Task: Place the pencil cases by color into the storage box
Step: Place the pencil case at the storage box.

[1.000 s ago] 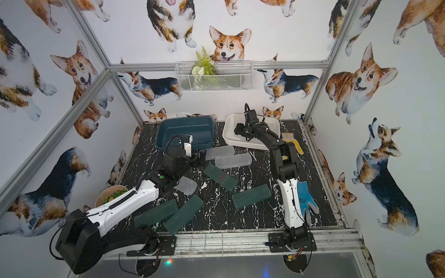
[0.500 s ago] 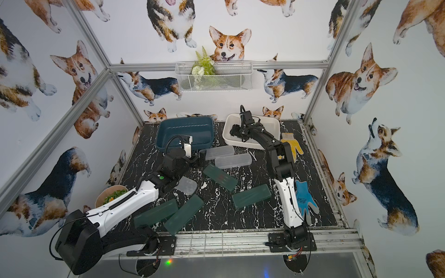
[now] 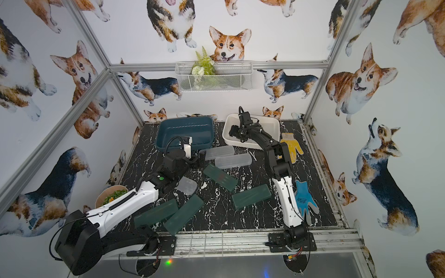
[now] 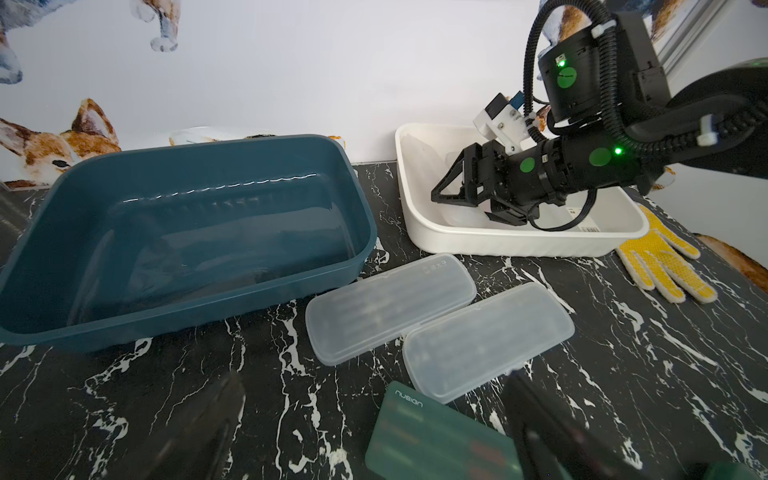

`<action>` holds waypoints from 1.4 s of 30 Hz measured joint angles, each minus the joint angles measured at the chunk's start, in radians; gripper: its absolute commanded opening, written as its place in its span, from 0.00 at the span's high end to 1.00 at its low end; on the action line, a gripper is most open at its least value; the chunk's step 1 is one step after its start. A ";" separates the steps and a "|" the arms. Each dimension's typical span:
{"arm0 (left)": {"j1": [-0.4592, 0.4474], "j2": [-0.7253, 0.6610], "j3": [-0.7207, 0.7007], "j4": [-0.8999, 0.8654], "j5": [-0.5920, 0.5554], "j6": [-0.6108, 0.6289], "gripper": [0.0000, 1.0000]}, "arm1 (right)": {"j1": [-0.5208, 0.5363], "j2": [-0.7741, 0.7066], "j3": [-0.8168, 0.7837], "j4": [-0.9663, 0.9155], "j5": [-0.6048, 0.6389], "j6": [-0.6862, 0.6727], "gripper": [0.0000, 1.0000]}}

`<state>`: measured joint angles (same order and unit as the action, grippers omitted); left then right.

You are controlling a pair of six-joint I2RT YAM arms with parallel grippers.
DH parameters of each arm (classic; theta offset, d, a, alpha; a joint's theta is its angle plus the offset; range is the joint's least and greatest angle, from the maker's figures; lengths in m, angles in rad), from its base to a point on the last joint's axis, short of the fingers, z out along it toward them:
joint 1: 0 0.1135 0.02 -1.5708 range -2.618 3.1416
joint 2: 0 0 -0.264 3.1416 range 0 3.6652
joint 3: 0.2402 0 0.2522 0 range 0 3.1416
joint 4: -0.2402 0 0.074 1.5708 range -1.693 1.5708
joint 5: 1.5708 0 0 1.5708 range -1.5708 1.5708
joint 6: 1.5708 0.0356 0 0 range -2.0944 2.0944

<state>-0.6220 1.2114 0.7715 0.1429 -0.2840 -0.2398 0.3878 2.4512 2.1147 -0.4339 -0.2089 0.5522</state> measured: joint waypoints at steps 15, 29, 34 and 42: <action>0.000 -0.036 -0.019 -0.002 -0.029 -0.019 0.00 | 0.005 0.011 0.018 0.000 -0.035 -0.001 0.08; 0.000 -0.076 -0.029 -0.026 -0.045 -0.027 0.00 | 0.004 -0.081 -0.101 0.044 -0.028 -0.055 0.00; 0.000 -0.073 -0.013 -0.055 -0.060 -0.038 0.00 | -0.011 -0.165 -0.158 0.092 -0.031 -0.087 0.00; 0.000 -0.030 0.025 -0.142 -0.091 -0.077 0.00 | -0.015 -0.349 -0.317 0.105 -0.002 -0.217 0.00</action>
<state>-0.6220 1.1812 0.7967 0.0010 -0.3752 -0.3168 0.3729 2.1021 1.7977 -0.3290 -0.2104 0.3351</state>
